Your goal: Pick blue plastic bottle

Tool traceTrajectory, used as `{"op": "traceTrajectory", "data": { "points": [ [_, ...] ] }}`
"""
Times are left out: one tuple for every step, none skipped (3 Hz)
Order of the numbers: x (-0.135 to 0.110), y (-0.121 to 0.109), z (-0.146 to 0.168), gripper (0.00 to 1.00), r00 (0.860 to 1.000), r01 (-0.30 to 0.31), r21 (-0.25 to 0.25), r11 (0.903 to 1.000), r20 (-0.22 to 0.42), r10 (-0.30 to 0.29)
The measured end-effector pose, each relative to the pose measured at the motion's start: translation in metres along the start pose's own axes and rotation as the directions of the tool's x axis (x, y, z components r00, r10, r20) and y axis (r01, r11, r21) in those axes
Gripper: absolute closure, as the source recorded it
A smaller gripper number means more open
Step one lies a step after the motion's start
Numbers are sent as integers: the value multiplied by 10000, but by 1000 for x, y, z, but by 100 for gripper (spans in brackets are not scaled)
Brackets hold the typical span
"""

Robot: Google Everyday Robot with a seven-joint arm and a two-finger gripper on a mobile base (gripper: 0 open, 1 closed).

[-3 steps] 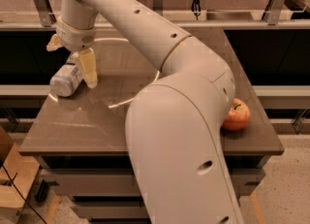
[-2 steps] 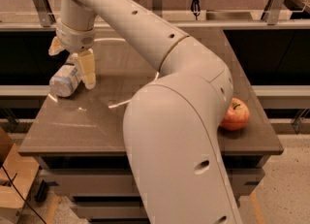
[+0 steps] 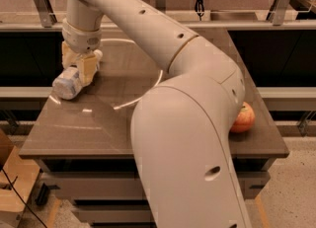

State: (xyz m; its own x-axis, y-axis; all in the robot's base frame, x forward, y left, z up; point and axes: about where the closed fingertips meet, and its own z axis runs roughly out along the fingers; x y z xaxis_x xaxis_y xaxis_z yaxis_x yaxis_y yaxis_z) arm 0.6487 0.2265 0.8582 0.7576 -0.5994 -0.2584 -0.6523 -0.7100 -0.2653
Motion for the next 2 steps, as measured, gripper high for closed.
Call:
{"op": "traceTrajectory", "data": {
  "points": [
    [6,7,-12,82,9995,-302,268,9992,-90,304],
    [9,12,-25,100,9988,-482,611,9970,-92,488]
  ]
}}
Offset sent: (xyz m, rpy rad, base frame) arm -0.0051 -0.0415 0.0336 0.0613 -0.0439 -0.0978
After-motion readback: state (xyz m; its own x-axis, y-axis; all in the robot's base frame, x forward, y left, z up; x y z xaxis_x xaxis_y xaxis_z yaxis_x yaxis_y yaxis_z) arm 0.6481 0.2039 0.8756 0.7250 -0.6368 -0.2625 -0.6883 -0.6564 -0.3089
